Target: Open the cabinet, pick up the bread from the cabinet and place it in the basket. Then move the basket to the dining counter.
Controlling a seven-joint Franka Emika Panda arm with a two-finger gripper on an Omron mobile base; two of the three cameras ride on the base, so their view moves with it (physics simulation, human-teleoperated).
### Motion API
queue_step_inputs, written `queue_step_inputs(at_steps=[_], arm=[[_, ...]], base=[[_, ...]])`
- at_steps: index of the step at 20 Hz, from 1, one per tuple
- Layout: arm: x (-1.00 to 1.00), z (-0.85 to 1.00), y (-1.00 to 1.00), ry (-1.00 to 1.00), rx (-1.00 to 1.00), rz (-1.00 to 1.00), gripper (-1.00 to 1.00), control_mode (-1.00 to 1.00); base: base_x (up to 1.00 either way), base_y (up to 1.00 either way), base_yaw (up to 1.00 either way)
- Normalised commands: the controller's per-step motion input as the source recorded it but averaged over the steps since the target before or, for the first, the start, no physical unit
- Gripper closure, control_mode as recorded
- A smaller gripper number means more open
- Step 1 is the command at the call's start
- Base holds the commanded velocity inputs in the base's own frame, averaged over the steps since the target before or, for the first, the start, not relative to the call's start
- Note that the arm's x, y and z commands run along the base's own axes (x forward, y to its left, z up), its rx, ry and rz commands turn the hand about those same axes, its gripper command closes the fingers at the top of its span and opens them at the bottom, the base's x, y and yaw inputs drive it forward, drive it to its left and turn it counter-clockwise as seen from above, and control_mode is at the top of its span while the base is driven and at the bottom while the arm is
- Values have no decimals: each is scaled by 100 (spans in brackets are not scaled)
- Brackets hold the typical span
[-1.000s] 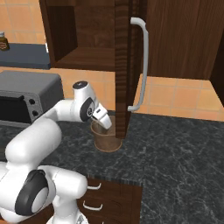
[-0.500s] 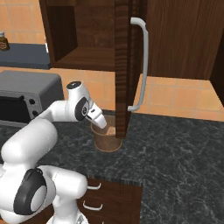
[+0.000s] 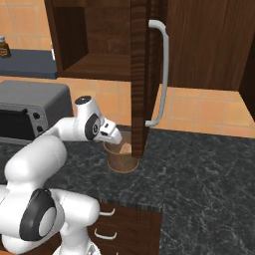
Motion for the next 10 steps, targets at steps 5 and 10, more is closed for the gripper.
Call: queue_step_inputs(at_steps=[5, 10], arm=[[-1, 0, 1, 5, -8, 45, -100, -100], [0, -2, 16, 11, 0, 27, -100, -100]], base=[[0, 0, 0], [0, 0, 0]])
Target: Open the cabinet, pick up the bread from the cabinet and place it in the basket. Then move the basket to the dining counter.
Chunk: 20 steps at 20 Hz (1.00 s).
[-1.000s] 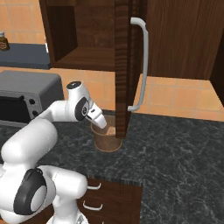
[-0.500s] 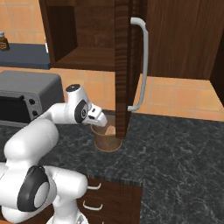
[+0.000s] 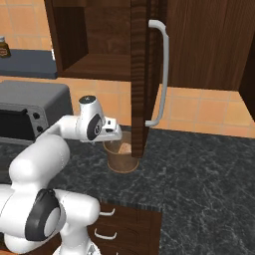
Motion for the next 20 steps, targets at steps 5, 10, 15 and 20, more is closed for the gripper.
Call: queue_step_inputs(at_steps=[5, 10, 15, 20], arm=[[1, -9, 40, 14, -3, 17, -100, -100], [38, -22, 0, 7, -7, 3, -100, -100], [23, -32, -8, 1, -4, 1, -100, -100], [2, -32, -31, 0, 0, 0, -100, -100]], base=[[0, 0, 0], [0, 0, 0], [0, 0, 0], [0, 0, 0]])
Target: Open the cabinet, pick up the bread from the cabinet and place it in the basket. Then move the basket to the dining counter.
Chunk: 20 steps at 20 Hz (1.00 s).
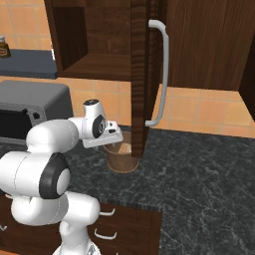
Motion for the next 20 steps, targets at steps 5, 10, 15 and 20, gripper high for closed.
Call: queue_step_inputs(at_steps=[5, 10, 15, 20], arm=[[2, -44, -8, 0, 0, 0, -100, -100], [0, -21, 0, 0, 0, 3, 100, -100], [0, -16, 0, 0, 0, 3, 100, -100], [0, -6, 0, -1, -1, 1, 100, -100]], base=[[0, 0, 0], [0, 0, 0], [0, 0, 0], [0, 0, 0]])
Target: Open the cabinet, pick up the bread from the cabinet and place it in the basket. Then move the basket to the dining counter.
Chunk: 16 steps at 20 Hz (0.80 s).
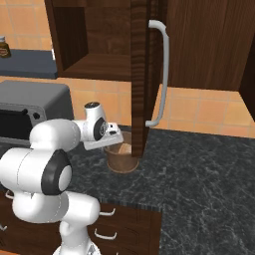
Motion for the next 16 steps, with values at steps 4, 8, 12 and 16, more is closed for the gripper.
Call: queue_step_inputs(at_steps=[4, 8, 12, 16], arm=[[-23, 35, 2, -16, -3, 0, 100, -100], [-74, 63, 3, -6, 0, 0, 100, -100], [-97, 91, 16, -8, 0, -2, 100, -100], [-100, 100, 34, -1, 0, -1, 100, -100]], base=[[0, 0, 0], [0, 0, 0], [0, 0, 0], [0, 0, 0]])
